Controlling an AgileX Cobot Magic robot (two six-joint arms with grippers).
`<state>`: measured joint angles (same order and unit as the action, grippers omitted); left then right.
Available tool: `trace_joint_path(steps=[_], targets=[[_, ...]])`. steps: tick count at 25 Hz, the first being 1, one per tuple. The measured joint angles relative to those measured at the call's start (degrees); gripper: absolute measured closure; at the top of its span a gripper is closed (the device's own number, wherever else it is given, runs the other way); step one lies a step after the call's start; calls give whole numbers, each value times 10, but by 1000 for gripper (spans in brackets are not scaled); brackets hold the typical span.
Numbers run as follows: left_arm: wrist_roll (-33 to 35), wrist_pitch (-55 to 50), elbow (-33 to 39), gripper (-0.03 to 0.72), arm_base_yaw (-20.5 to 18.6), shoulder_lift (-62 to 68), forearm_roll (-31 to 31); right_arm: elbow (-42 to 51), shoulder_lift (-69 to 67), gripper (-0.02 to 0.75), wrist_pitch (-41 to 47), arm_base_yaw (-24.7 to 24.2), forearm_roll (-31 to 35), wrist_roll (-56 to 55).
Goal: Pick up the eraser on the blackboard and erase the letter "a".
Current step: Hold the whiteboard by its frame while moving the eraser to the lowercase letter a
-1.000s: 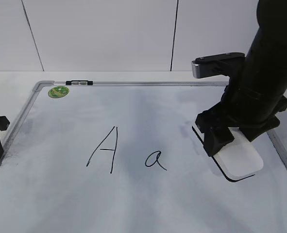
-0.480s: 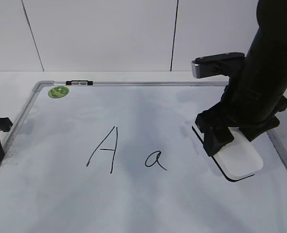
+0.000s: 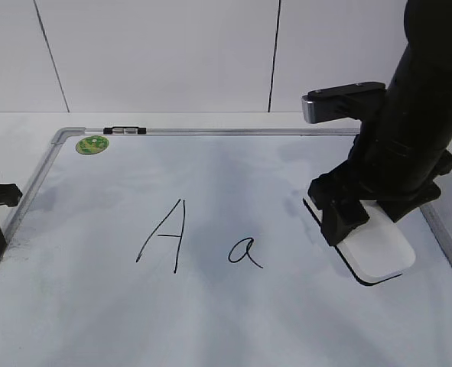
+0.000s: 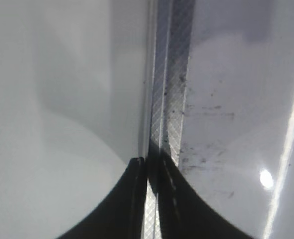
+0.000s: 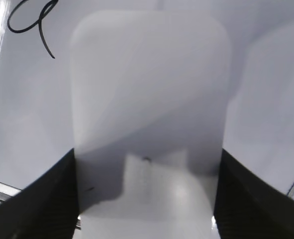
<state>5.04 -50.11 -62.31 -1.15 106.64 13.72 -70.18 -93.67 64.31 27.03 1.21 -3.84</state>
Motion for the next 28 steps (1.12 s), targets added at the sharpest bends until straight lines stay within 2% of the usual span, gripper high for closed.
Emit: trace_joint_path(steps=[13,21,28], targets=[[2,0,0,638,0,0,2,-1,-80,177,-8,3,-4,0],[3,0,0,638,0,0,5,-54,-112,177,-8,72,-38,-7],[3,0,0,638,0,0,7,-100,-143,177,1,81,-41,-10]])
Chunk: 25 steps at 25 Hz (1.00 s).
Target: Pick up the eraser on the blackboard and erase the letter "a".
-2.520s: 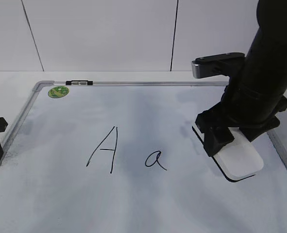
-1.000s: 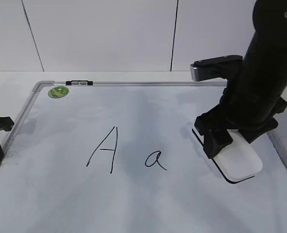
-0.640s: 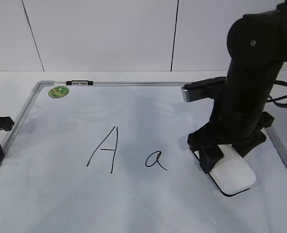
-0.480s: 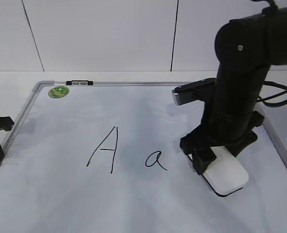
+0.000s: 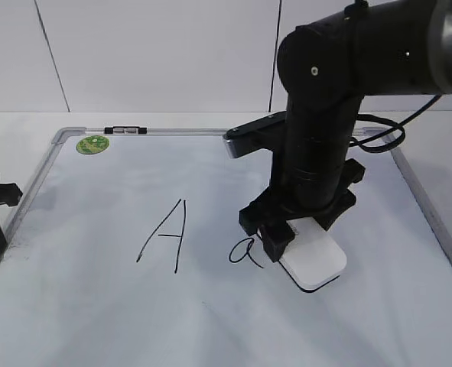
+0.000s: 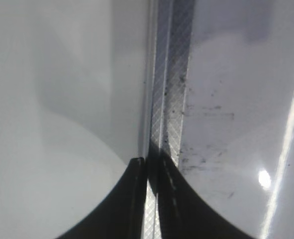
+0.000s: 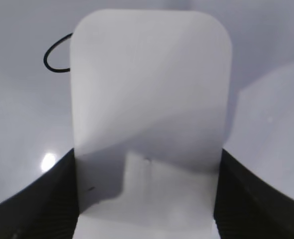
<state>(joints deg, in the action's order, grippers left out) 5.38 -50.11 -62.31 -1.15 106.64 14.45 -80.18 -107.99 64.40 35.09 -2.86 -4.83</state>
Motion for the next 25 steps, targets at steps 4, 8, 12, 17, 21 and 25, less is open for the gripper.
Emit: trace_joint_path(steps=[4,8,12,17,21,25], targets=[[0,0,0,638,0,0,0,-13,-26,177,1,2,0,-1],[0,0,0,638,0,0,1,-13,-45,177,-4,2,0,-1],[0,0,0,638,0,0,1,-14,-59,177,-7,2,0,-1],[0,1,0,638,0,0,1,-17,-64,177,-7,2,6,-1],[0,1,0,638,0,0,1,-18,-66,177,-8,4,10,0],[0,1,0,638,0,0,1,-19,-67,177,-12,18,10,1]])
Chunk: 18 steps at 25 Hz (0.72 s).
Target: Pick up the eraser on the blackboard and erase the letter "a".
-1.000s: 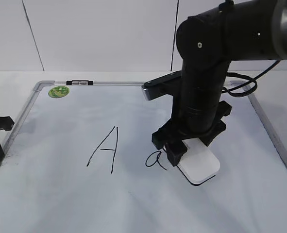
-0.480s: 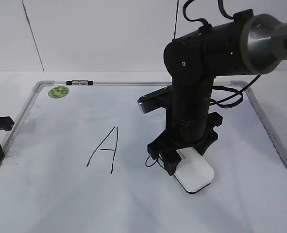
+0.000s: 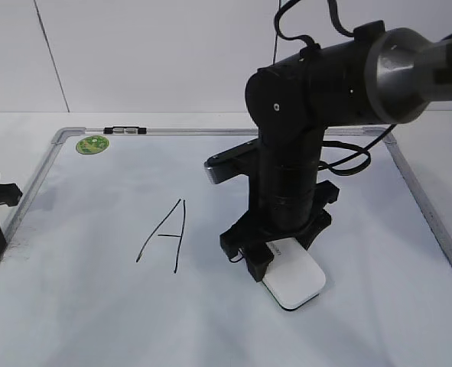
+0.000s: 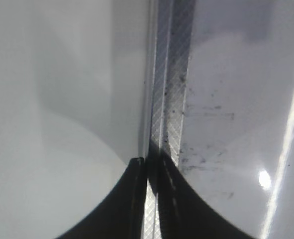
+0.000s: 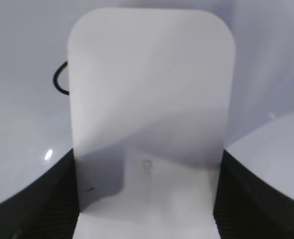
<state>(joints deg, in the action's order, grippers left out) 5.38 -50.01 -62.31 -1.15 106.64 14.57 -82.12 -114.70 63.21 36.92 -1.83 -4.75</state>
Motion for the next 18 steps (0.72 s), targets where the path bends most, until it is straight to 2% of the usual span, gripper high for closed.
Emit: trace_joint_path(steps=[9,14,18], targets=[[0,0,0,638,0,0,0,0,0,177,-5,41,0,0],[0,0,0,638,0,0,0,0,0,177,-5,44,-1,-1],[0,0,0,638,0,0,1,0,0,177,-5,47,-28,-24]])
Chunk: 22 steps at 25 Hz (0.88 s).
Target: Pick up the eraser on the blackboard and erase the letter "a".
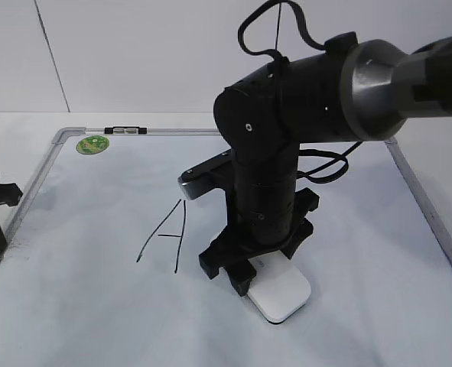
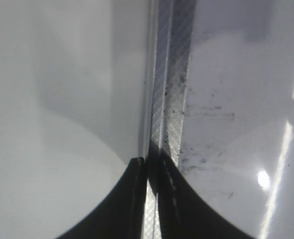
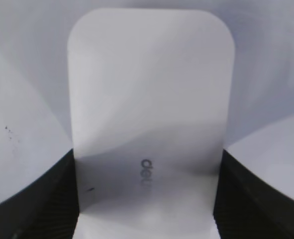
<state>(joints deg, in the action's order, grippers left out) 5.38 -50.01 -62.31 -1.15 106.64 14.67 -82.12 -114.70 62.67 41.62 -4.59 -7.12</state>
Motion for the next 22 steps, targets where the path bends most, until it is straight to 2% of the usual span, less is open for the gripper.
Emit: trace_joint_path(steps=[6,16,22], targets=[[0,0,0,638,0,0,0,0,0,177,0,-13,-13,-14],[0,0,0,638,0,0,0,0,0,177,7,-91,-15,-14],[0,0,0,638,0,0,0,2,20,177,15,-96,-20,-17]])
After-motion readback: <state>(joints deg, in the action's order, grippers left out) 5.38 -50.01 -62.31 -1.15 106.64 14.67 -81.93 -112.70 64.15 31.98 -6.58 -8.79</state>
